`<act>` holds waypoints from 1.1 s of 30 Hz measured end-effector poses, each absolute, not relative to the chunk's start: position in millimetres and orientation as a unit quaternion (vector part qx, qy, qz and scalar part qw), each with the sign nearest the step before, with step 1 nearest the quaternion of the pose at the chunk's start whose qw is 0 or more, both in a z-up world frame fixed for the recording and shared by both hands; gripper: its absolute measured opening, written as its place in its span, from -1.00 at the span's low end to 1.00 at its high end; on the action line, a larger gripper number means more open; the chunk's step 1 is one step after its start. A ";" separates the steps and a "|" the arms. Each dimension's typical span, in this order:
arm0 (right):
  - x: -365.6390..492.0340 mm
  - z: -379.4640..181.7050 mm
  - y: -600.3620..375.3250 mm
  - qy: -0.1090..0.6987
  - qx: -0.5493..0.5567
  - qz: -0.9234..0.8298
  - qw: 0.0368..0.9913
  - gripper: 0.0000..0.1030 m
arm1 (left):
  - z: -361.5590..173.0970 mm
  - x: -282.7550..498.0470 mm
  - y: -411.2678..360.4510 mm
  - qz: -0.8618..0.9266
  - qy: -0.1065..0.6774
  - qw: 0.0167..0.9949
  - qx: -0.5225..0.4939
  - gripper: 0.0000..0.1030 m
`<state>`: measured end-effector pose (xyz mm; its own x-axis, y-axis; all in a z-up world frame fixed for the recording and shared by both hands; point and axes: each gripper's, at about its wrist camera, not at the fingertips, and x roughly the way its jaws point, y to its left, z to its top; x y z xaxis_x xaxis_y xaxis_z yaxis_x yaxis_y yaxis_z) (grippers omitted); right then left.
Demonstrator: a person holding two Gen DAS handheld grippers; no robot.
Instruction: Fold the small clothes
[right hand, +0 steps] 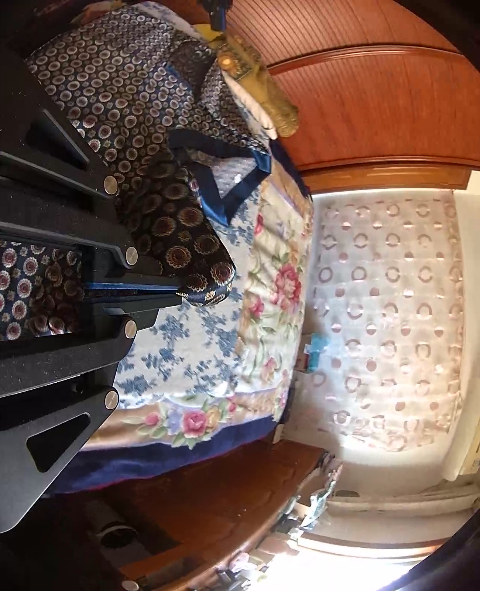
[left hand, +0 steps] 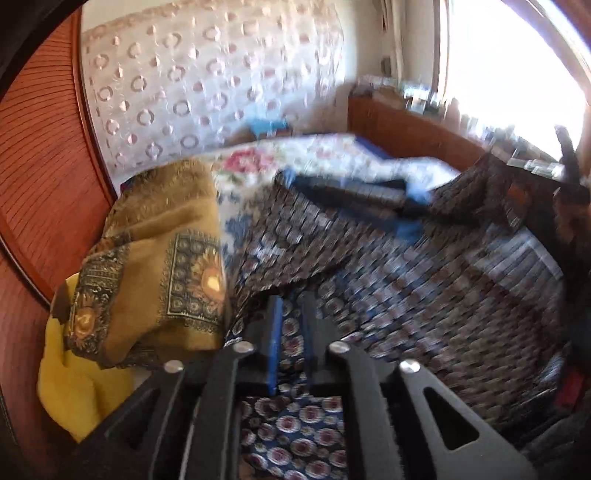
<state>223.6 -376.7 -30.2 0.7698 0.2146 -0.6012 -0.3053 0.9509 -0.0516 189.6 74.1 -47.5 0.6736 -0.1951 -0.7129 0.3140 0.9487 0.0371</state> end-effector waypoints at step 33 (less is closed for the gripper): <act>235.4 -71.6 -393.1 0.346 -0.058 0.134 0.927 -1.00 | -68.1 245.5 60.1 -0.115 0.421 0.877 0.203 -0.54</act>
<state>235.4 -393.1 -71.6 0.7247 0.2086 -0.6568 -0.2895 0.9571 -0.0155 245.5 60.1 -68.1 0.6194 -0.0300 -0.7845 0.3725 0.8909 0.2600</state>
